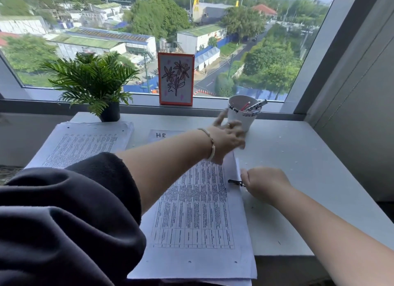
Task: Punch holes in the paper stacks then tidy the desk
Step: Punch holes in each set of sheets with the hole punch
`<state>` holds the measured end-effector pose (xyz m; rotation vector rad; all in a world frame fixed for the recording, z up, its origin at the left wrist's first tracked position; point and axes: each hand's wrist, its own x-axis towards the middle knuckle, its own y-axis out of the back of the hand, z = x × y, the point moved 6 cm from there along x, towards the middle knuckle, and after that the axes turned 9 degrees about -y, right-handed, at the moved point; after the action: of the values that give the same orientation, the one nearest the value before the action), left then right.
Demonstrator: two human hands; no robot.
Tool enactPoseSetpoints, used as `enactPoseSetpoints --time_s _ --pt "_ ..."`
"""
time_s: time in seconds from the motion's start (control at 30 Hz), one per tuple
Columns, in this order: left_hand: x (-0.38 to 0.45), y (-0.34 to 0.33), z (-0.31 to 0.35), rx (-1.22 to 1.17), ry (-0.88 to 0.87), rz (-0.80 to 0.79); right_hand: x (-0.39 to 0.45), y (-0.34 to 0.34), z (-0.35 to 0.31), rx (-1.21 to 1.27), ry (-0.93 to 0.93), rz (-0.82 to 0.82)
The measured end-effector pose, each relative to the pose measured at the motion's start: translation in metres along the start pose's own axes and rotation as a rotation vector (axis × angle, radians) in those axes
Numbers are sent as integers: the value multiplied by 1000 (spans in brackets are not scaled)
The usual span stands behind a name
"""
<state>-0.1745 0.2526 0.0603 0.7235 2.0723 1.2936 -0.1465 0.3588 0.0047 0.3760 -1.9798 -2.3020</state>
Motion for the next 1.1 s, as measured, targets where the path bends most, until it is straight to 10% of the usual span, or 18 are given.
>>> enactPoseSetpoints --time_s 0.23,1.1 --pt "19 -14 39 39 -83 -426 -9 4 1 -22 15 97" --pt "-7 2 -5 -127 124 -335 -48 -9 5 -3 40 -238"
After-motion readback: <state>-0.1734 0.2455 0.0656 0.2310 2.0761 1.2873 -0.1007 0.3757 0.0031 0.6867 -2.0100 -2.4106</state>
